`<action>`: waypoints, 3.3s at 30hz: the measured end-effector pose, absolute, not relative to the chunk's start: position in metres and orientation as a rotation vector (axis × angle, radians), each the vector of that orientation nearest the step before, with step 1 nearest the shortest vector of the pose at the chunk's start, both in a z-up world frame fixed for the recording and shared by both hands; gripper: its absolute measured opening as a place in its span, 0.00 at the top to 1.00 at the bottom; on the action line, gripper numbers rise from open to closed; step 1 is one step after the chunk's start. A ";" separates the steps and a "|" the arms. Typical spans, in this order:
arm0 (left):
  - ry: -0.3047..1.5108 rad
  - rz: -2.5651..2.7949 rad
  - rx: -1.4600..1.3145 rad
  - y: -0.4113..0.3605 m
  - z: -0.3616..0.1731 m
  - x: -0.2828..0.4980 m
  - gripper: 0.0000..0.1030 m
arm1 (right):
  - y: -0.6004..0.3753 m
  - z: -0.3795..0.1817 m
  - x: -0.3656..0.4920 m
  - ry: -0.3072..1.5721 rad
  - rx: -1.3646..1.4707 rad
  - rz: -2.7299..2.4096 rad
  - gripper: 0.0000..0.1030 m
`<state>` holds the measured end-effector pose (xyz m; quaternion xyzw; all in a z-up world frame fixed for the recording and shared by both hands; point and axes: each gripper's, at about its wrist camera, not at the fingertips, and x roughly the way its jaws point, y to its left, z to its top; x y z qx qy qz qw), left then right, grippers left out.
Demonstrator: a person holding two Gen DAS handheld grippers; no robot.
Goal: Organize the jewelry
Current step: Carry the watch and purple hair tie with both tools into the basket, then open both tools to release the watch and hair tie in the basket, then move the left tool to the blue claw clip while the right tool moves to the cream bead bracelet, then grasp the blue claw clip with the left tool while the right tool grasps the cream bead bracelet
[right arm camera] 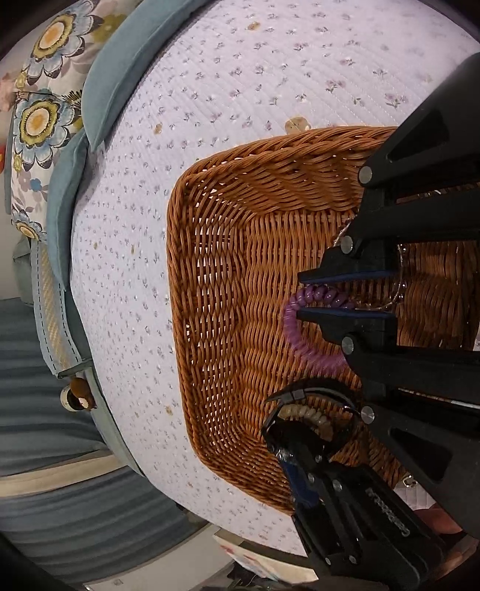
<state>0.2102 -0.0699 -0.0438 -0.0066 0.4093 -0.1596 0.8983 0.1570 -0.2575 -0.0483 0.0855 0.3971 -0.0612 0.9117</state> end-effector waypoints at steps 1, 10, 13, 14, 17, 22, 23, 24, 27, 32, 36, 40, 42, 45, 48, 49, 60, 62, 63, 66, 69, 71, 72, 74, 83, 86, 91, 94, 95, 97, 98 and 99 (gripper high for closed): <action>0.836 -0.334 -0.016 -0.069 -0.039 0.208 0.66 | -0.256 -0.047 0.156 0.815 0.170 -0.130 0.84; 0.765 -0.364 -0.045 -0.052 0.004 0.165 0.63 | -0.234 -0.014 0.111 0.749 0.118 -0.137 0.66; 0.736 -0.370 -0.050 -0.046 0.021 0.141 0.54 | -0.223 0.000 0.086 0.724 0.093 -0.142 0.66; 0.724 -0.373 -0.049 -0.043 0.027 0.131 0.52 | -0.218 0.006 0.072 0.711 0.084 -0.144 0.66; 0.697 -0.374 -0.040 -0.036 0.041 0.095 0.51 | -0.206 0.016 0.039 0.687 0.069 -0.148 0.65; 0.681 -0.365 -0.057 -0.018 0.051 0.044 0.50 | -0.194 0.027 -0.007 0.655 0.065 -0.158 0.64; 0.680 -0.361 -0.073 -0.013 0.051 0.032 0.50 | -0.191 0.028 -0.017 0.649 0.065 -0.160 0.64; 0.680 -0.357 -0.083 -0.009 0.050 0.023 0.50 | -0.189 0.028 -0.023 0.646 0.065 -0.161 0.64; 0.682 -0.341 -0.113 0.002 0.047 -0.001 0.50 | -0.188 0.029 -0.042 0.642 0.081 -0.158 0.64; 0.692 -0.317 -0.132 0.012 0.026 -0.034 0.50 | -0.185 0.017 -0.067 0.631 0.114 -0.159 0.64; 0.738 -0.308 -0.154 0.017 0.002 -0.041 0.50 | -0.179 0.000 -0.075 0.645 0.110 -0.142 0.64; 0.752 -0.292 -0.148 0.021 -0.010 -0.043 0.50 | -0.174 -0.012 -0.074 0.654 0.071 -0.134 0.64; 0.770 -0.283 -0.145 0.024 -0.015 -0.041 0.50 | -0.172 -0.018 -0.074 0.664 0.057 -0.129 0.64; 0.796 -0.258 -0.154 0.037 -0.024 -0.038 0.50 | -0.171 -0.025 -0.073 0.681 0.052 -0.119 0.64; 0.822 -0.249 -0.189 0.051 -0.030 -0.031 0.50 | -0.172 -0.031 -0.070 0.698 0.049 -0.116 0.64; 0.824 -0.243 -0.196 0.053 -0.031 -0.030 0.50 | -0.172 -0.033 -0.070 0.703 0.047 -0.118 0.64; 0.841 -0.299 -0.122 0.033 -0.030 -0.040 0.50 | -0.175 -0.040 -0.072 0.737 0.048 -0.121 0.64; 0.863 -0.322 -0.113 0.034 -0.031 -0.049 0.50 | -0.178 -0.042 -0.078 0.748 0.044 -0.112 0.64; 0.879 -0.338 -0.109 0.033 -0.033 -0.054 0.51 | -0.179 -0.043 -0.081 0.752 0.041 -0.111 0.64; 0.928 -0.388 -0.085 0.027 -0.041 -0.066 0.50 | -0.184 -0.050 -0.092 0.771 0.043 -0.117 0.64; 0.960 -0.427 -0.020 0.014 -0.050 -0.075 0.50 | -0.193 -0.055 -0.105 0.782 0.063 -0.129 0.64; 0.971 -0.442 0.016 0.006 -0.054 -0.079 0.50 | -0.200 -0.058 -0.110 0.794 0.088 -0.125 0.64; 0.975 -0.450 0.029 0.003 -0.056 -0.080 0.50 | -0.203 -0.060 -0.111 0.802 0.105 -0.123 0.64; 0.986 -0.460 0.051 -0.002 -0.061 -0.082 0.50 | -0.208 -0.065 -0.111 0.818 0.123 -0.127 0.64; 1.001 -0.459 0.090 -0.008 -0.069 -0.083 0.51 | -0.203 -0.071 -0.103 0.836 0.099 -0.148 0.64; 0.998 -0.456 0.103 -0.011 -0.070 -0.083 0.51 | -0.202 -0.071 -0.102 0.835 0.090 -0.155 0.64; 0.992 -0.449 0.120 -0.014 -0.072 -0.084 0.51 | -0.204 -0.071 -0.101 0.834 0.095 -0.163 0.64; 0.984 -0.441 0.144 -0.017 -0.073 -0.085 0.51 | -0.205 -0.072 -0.100 0.832 0.105 -0.165 0.64; 0.982 -0.440 0.147 -0.018 -0.073 -0.085 0.51 | -0.206 -0.072 -0.100 0.831 0.109 -0.163 0.64; 0.981 -0.441 0.146 -0.018 -0.074 -0.084 0.51 | -0.206 -0.071 -0.100 0.827 0.113 -0.158 0.64; 0.980 -0.441 0.145 -0.018 -0.074 -0.083 0.51 | -0.207 -0.070 -0.099 0.824 0.112 -0.158 0.64; 0.979 -0.441 0.141 -0.018 -0.074 -0.082 0.51 | -0.207 -0.070 -0.098 0.822 0.111 -0.162 0.64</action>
